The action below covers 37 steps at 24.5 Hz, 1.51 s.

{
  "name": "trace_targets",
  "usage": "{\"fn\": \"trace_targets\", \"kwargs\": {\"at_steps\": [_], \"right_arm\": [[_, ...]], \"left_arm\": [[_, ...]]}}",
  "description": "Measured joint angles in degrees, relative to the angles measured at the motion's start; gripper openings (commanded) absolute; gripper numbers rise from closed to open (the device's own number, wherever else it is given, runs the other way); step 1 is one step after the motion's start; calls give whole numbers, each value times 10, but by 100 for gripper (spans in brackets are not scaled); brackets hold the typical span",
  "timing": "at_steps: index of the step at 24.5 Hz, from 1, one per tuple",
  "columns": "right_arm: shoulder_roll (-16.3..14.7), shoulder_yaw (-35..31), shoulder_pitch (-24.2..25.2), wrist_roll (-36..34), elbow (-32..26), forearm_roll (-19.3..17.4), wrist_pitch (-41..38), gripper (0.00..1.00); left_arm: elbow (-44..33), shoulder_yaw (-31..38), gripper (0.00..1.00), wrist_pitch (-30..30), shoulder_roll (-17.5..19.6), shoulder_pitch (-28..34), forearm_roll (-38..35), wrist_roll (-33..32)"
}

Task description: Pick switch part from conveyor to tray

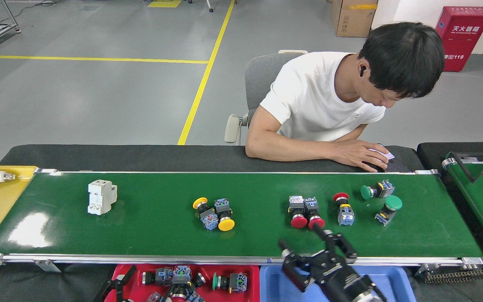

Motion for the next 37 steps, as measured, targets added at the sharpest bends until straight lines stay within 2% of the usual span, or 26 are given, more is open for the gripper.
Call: {"fn": "trace_targets", "kwargs": {"at_steps": [5,8,14,20,23,24,26,27,28,30,33,34,35,36,37], "right_arm": [[-5,-16,62,-57,0,20,52,97],[-4,-5,61,-67,6,51,64,97],[4,89,-7,-48,74,89,118,97],[4,157,-130,-31,200,91,209,97],[5,195,-168,-30,255,90,241,81],[5,203,-175,-30,265,88,245,65],[5,214,-183,-29,273,87,249,25],[4,218,-185,-29,275,86,243,10],[4,220,-185,-31,275,86,225,4],[4,220,-185,-43,275,86,202,2],[4,221,-186,-54,275,86,183,2],[4,221,-185,-55,275,85,180,2],[4,221,-186,-55,275,82,178,2],[4,221,-186,-56,275,78,173,2],[4,221,-186,-56,273,73,170,2]], "left_arm": [[0,14,100,-1,-1,-1,48,-30],[12,5,100,-1,0,-54,42,-47],[105,-29,100,-2,2,-164,-19,-65],[188,-45,100,-5,1,-222,-33,-70],[242,-44,100,-4,1,-272,-33,-83],[260,-44,100,-4,1,-286,-33,-86],[297,-43,100,-3,1,-313,-32,-87],[317,-42,100,-3,1,-329,-31,-88],[338,-41,100,-3,1,-344,-31,-89],[371,-38,97,-3,1,-366,-29,-89],[409,-19,83,-2,1,-388,-29,-92],[416,-10,66,-2,2,-391,-29,-93],[420,-4,57,-2,2,-393,-29,-93],[422,0,37,-1,3,-393,-29,-89],[422,1,13,-1,6,-392,-29,-83]]}}
